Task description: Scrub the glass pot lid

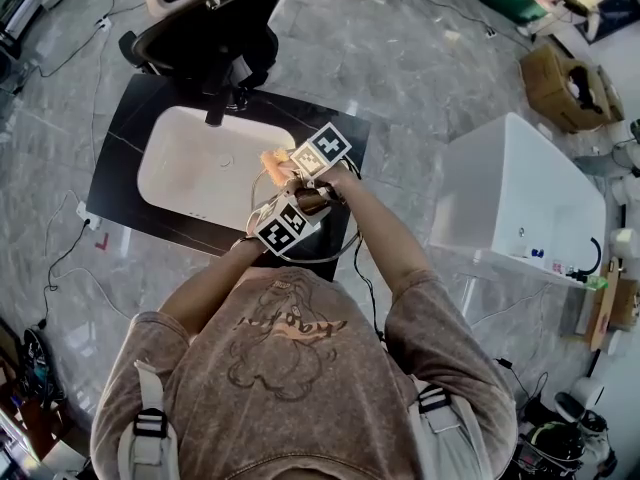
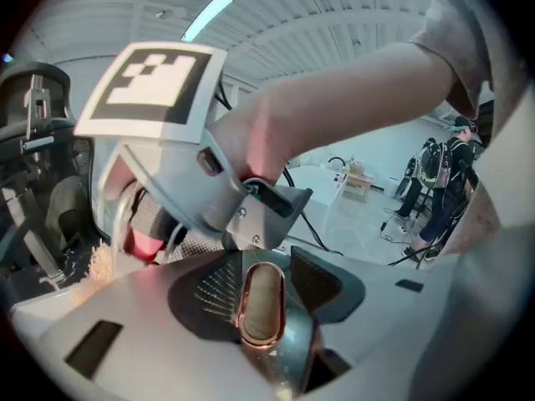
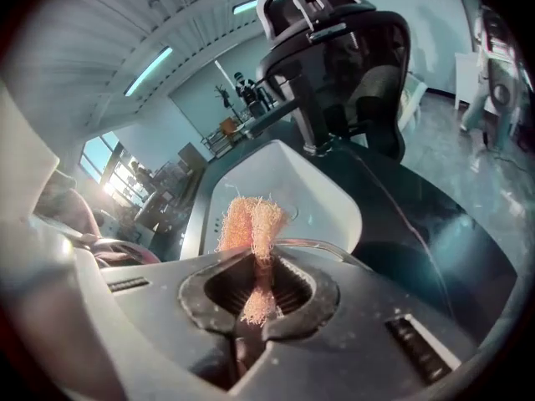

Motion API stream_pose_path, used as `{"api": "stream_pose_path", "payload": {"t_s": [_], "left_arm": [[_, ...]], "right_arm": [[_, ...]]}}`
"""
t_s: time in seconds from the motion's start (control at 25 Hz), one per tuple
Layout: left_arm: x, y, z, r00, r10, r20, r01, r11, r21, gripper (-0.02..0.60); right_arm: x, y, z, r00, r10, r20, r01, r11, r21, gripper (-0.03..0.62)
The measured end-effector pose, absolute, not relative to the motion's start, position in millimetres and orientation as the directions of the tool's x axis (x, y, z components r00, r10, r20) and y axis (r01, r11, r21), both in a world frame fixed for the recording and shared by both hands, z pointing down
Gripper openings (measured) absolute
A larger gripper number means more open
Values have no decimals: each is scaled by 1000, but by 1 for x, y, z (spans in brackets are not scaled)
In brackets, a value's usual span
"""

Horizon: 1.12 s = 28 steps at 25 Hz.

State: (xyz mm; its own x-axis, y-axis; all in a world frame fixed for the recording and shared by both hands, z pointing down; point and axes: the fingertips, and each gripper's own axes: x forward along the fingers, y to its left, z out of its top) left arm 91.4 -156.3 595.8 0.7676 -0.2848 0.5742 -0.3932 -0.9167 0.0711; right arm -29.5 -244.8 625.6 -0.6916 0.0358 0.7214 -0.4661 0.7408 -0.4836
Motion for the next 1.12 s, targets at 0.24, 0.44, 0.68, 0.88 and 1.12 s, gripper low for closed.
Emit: {"api": "stream_pose_path", "payload": {"t_s": [0.24, 0.44, 0.68, 0.88, 1.12], "left_arm": [[76, -166, 572, 792, -325, 516, -461, -873, 159, 62], [52, -193, 563, 769, -392, 506, -600, -716, 356, 17], [38, -209, 545, 727, -461, 509, -661, -670, 338, 17], [29, -208, 502, 730, -521, 442, -663, -697, 274, 17], [15, -194, 449, 728, -604, 324, -675, -712, 192, 17]], "right_arm": [[11, -272, 597, -728, -185, 661, -593, 653, -471, 40], [53, -269, 595, -669, -351, 655, -712, 554, -431, 40], [78, -252, 562, -602, -543, 585, -792, 501, -350, 40], [92, -222, 504, -536, -704, 466, -840, 497, -216, 40], [103, -178, 433, -446, -851, 277, -890, 455, -32, 40]]}}
